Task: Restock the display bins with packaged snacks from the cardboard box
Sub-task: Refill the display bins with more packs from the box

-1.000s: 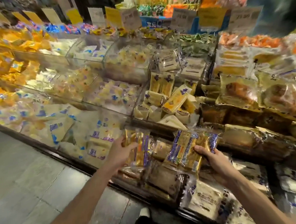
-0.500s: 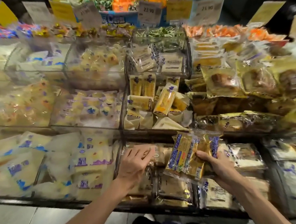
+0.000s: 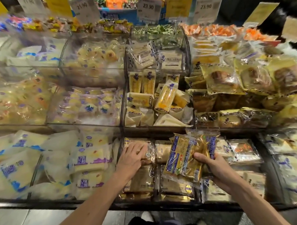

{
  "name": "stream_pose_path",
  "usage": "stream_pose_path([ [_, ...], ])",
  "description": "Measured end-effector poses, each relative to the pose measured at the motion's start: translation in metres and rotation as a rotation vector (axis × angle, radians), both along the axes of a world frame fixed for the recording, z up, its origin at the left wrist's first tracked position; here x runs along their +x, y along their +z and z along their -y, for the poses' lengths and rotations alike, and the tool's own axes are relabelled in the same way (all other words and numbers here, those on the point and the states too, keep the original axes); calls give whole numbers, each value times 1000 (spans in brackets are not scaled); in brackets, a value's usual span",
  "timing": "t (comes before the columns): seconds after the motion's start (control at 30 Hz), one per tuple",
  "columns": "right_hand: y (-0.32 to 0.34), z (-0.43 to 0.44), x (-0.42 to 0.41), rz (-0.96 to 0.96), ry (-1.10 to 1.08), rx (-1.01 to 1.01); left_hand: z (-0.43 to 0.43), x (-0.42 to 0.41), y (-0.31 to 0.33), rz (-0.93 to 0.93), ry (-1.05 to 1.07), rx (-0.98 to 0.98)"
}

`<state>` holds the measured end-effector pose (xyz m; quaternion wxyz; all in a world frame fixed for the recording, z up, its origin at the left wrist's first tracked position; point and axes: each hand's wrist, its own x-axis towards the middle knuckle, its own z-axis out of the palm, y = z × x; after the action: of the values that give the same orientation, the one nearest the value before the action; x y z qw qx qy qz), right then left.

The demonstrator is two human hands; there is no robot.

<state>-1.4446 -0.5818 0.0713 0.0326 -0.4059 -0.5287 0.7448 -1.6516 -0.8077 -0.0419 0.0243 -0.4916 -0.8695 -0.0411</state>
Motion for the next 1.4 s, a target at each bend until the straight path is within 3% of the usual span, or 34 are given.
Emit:
stream_pose_path([
  [0.07,0,1,1,-7,6,2,-2,1,1,-19,16,-47],
  [0.13,0,2,3,-6,9,-2,-6,6,14,85,56,-56],
  [0.23,1,3,3,-7,9,-6,-25,27,54,491,181,204],
  [0.3,-1,3,3,-8,14,-10,-42,43,78,909,255,356],
  [0.37,-3,3,4,-23,20,-12,-56,58,94,1256,259,381],
  [0.57,-5,-13,22,-46,-58,-60,-61,64,111,1589,281,371],
  [0.67,-1,-32,38,-74,-129,-55,-60,38,114,1452,325,462],
  [0.73,4,-43,46,-91,-167,-31,-60,14,119,1175,339,545],
  [0.83,8,-54,57,-114,-202,-19,-64,-2,122,852,274,488],
  [0.93,6,-58,60,-122,-203,-14,-77,5,108,479,58,385],
  [1.07,-3,-60,60,-93,-206,-11,-94,19,68,-74,-388,374],
  [1.2,-8,-60,58,-45,-197,-25,-98,31,31,-211,-490,376],
  [1.4,-8,-56,54,-48,-162,-38,-95,29,9,-82,-483,228],
])
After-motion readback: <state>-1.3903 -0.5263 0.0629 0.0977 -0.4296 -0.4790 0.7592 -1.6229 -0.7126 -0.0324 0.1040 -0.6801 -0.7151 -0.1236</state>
